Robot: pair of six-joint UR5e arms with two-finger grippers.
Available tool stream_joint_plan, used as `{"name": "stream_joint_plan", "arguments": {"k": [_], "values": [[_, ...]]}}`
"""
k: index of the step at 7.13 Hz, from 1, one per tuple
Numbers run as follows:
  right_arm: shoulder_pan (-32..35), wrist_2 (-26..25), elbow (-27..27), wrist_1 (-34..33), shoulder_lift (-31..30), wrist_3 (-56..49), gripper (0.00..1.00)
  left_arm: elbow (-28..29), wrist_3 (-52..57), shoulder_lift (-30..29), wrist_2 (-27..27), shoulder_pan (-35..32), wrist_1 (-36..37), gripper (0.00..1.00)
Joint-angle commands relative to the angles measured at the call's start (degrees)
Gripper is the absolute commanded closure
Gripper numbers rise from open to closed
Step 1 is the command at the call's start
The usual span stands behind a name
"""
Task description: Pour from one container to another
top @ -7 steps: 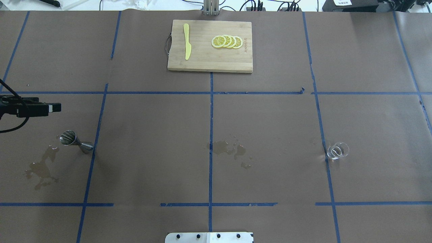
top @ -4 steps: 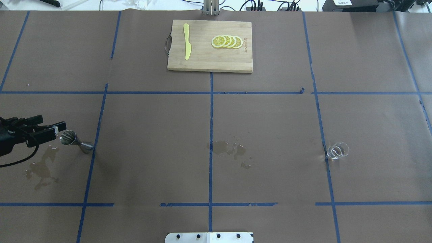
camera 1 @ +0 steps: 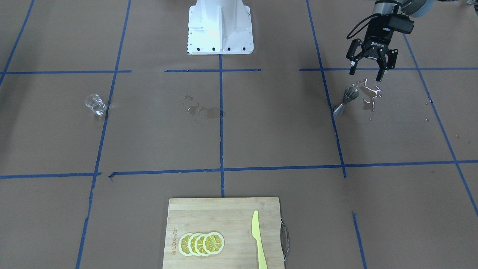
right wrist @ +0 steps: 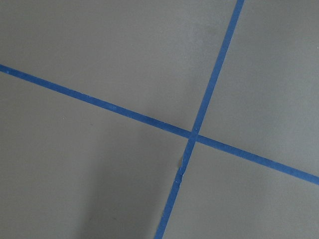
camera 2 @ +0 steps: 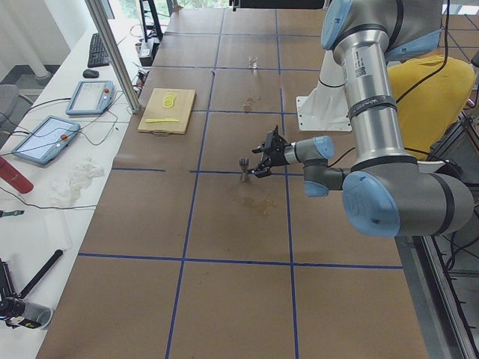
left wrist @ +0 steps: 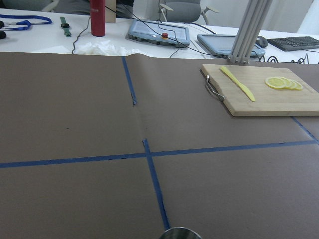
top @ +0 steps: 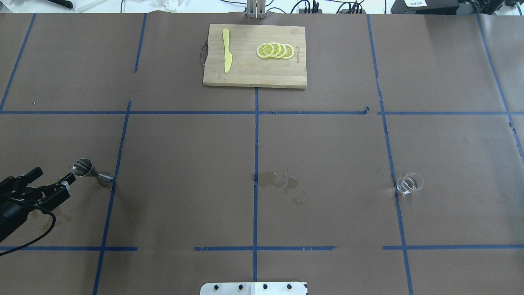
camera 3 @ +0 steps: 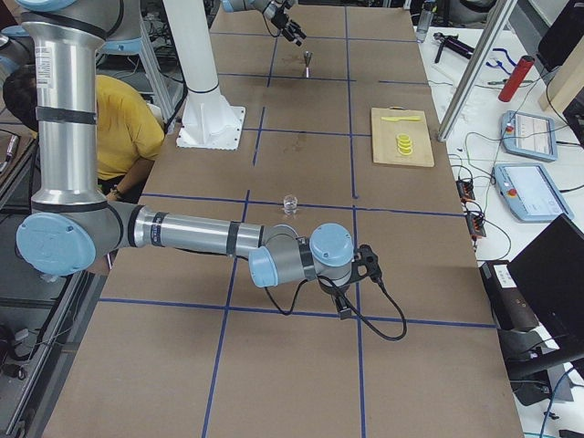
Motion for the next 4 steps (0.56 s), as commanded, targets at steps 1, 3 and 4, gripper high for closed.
{"name": "stream_joint_plan", "arguments": {"k": [1, 3, 4], "values": [[0.0, 0.0, -0.1, 0.0, 0.0, 0.1, 0.00, 8.1, -1.5, -5.5, 10.8, 5.1, -2.6, 0.04], [0.0, 0.0, -0.1, 0.0, 0.0, 0.1, 0.00, 10.9, -1.1, -8.1, 14.7, 6.9, -3.0, 0.06], [0.0, -0.1, -0.2, 0.0, -0.1, 0.1, 0.00, 15.6, -0.9, -13.4, 17.0, 6.9, -3.1, 0.09]]}}
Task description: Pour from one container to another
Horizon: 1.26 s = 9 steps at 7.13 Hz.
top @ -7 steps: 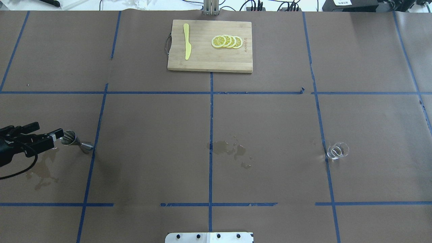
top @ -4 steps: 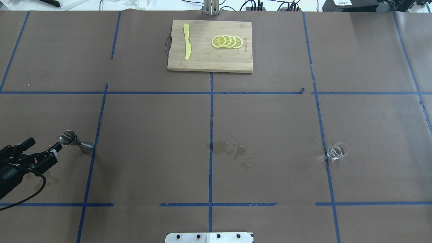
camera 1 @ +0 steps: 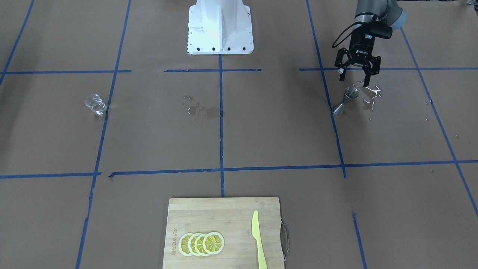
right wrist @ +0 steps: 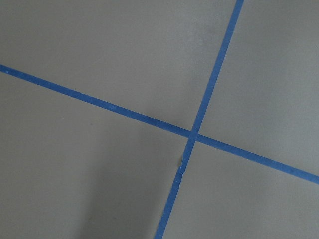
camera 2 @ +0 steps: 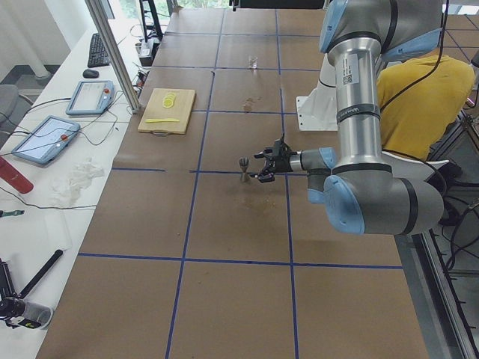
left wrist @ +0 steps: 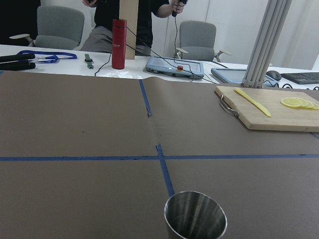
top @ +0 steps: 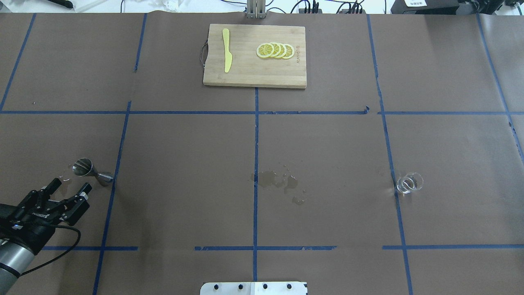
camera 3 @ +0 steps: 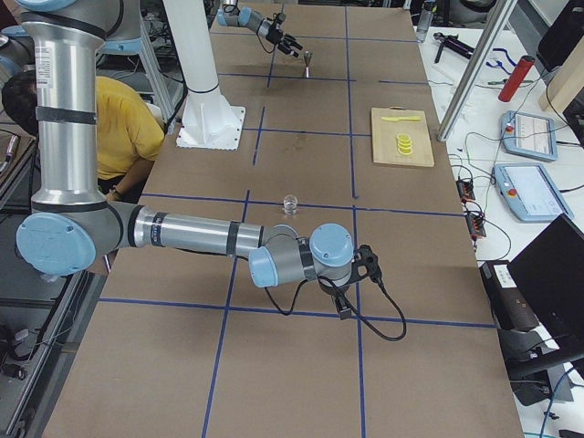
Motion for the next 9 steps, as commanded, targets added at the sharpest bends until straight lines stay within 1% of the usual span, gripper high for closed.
{"name": "stream_joint_plan", "arguments": {"k": [1, 3, 6, 7, 9], "values": [[0.0, -0.1, -0.2, 0.0, 0.0, -0.1, 0.00, 8.1, 0.3, -6.2, 3.1, 0.4, -0.2, 0.14], [0.0, -0.1, -0.2, 0.0, 0.0, -0.1, 0.00, 8.8, 0.4, -6.1, 3.9, 0.3, -0.2, 0.14], [0.0, -0.1, -0.4, -0.1, 0.0, -0.1, 0.00, 9.7, 0.5, -6.1, 3.6, -1.5, -0.2, 0.15], [0.0, -0.1, -0.3, -0.1, 0.0, -0.1, 0.00, 10.5, 0.5, -7.6, 3.5, -1.5, -0.2, 0.15], [0.0, -0.1, -0.4, -0.1, 0.2, -0.1, 0.00, 11.5, 0.7, -8.0, 3.3, -2.7, -0.1, 0.16]]}}
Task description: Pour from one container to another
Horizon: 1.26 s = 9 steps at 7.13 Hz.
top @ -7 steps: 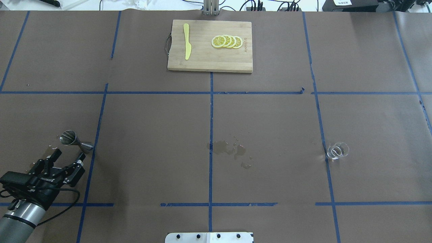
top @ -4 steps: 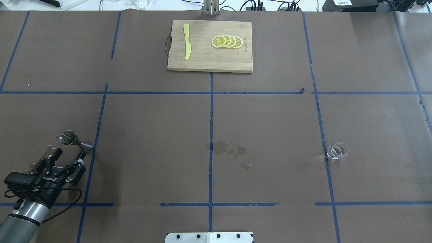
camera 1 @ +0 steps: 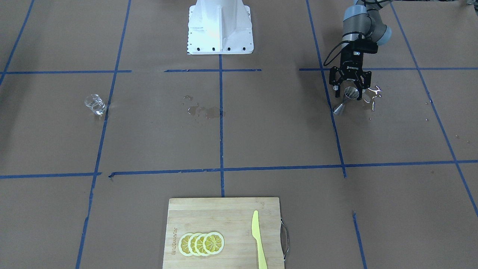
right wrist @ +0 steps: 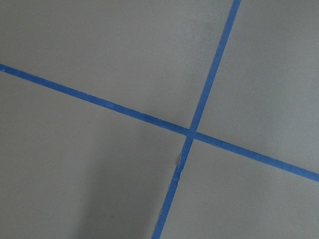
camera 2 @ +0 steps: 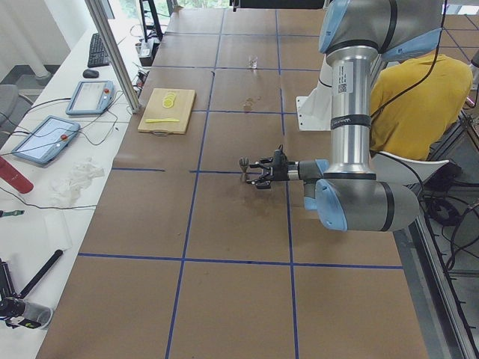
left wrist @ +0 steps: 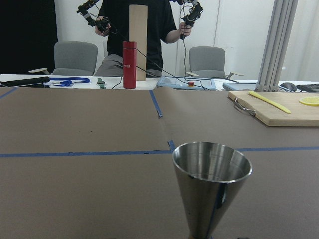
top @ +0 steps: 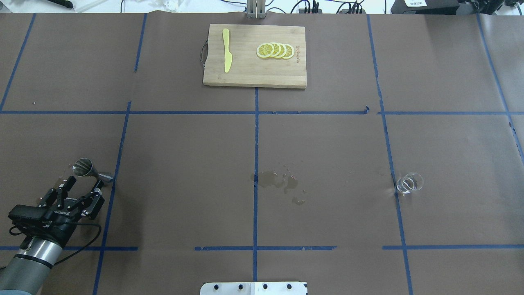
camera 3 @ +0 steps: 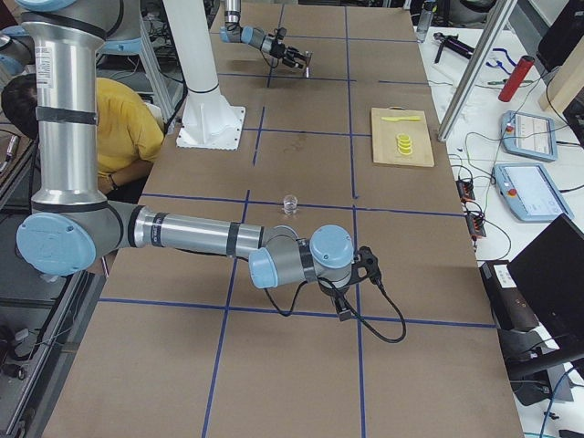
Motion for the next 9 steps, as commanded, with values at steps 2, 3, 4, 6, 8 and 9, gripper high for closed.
{"name": "stream_joint_plan", "arguments": {"k": [2, 3, 4, 6, 8, 9], "values": [[0.0, -0.1, -0.1, 0.1, 0.1, 0.0, 0.00, 0.5, 7.6, -3.9, -0.2, -2.9, -0.1, 0.17], [0.0, -0.1, 0.0, 0.1, 0.1, 0.0, 0.00, 0.9, 10.0, -7.4, -0.2, -4.0, -0.2, 0.17], [0.0, -0.1, -0.1, 0.0, 0.1, 0.0, 0.00, 2.6, 9.5, -7.5, -0.2, -4.3, -0.2, 0.17], [0.0, -0.1, -0.1, 0.0, 0.1, 0.1, 0.00, 4.2, 9.5, -7.4, -1.3, -5.8, -1.0, 0.17], [0.0, 0.0, 0.0, 0.0, 0.1, 0.1, 0.00, 8.0, 11.5, -7.3, -1.4, -5.6, -9.6, 0.21], [0.0, 0.0, 0.1, 0.0, 0.1, 0.1, 0.00, 8.2, 11.8, -7.3, -1.4, -5.6, -10.0, 0.28]]}}
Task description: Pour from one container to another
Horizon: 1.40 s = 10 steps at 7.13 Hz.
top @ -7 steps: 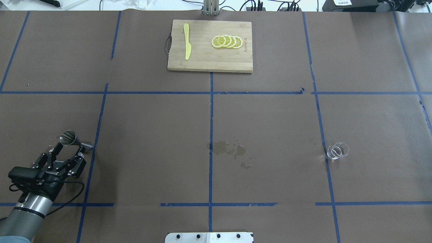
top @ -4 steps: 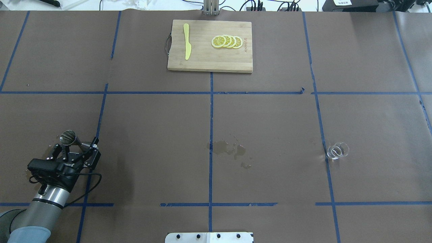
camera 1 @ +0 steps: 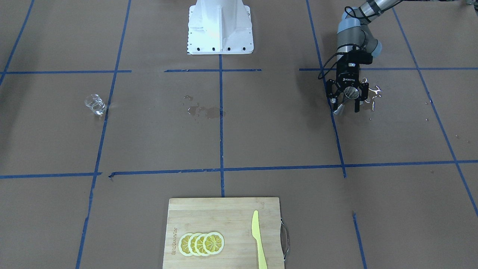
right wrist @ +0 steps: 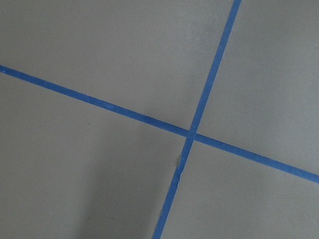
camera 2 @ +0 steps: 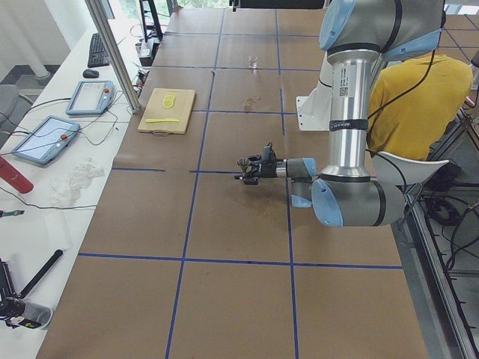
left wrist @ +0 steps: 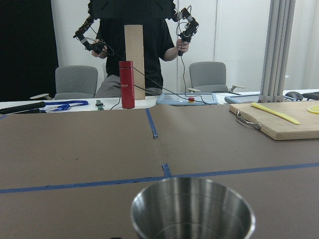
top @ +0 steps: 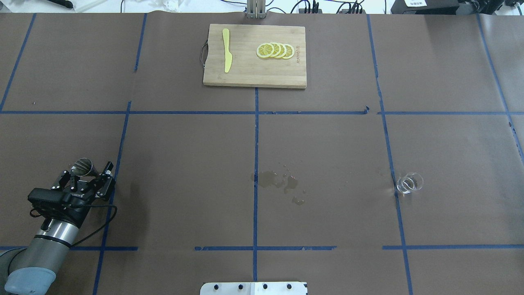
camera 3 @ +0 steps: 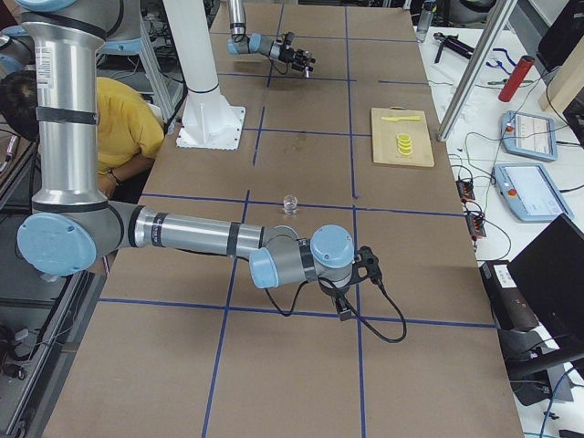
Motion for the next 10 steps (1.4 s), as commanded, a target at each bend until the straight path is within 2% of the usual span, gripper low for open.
{"name": "stream_joint_plan", "arguments": {"k": [1, 2, 4, 6, 7, 8, 9, 10], "values": [[0.0, 0.0, 0.1, 0.0, 0.0, 0.0, 0.00, 0.7, 0.8, -0.3, 0.0, 0.2, -2.0, 0.61], [0.0, 0.0, 0.3, 0.0, 0.0, 0.1, 0.00, 0.8, 2.7, 0.3, 0.0, 0.3, -2.2, 1.00], [0.0, 0.0, 0.3, 0.0, 0.0, 0.1, 0.00, 0.8, 6.2, 0.3, -0.2, 0.2, -4.9, 1.00], [0.0, 0.0, 0.5, 0.1, 0.0, 0.1, 0.00, -3.7, 13.4, 0.8, -3.5, -0.4, -7.6, 1.00], [0.0, 0.1, 1.2, 0.0, 0.2, 0.2, 0.00, -5.5, 14.5, 1.8, -6.1, -1.4, -7.7, 1.00], [0.0, 4.2, 1.4, 0.0, 0.4, 0.4, 0.00, -9.2, 15.6, 1.9, -10.5, -3.9, -7.8, 1.00], [0.0, 5.4, 3.1, 0.1, 0.4, 0.5, 0.00, -11.9, 20.9, 1.9, -13.3, -7.8, -9.5, 1.00], [0.0, 5.4, 3.9, 0.1, 0.4, 1.8, 0.00, -12.2, 21.5, 2.1, -18.5, -10.1, -14.1, 1.00]]}}
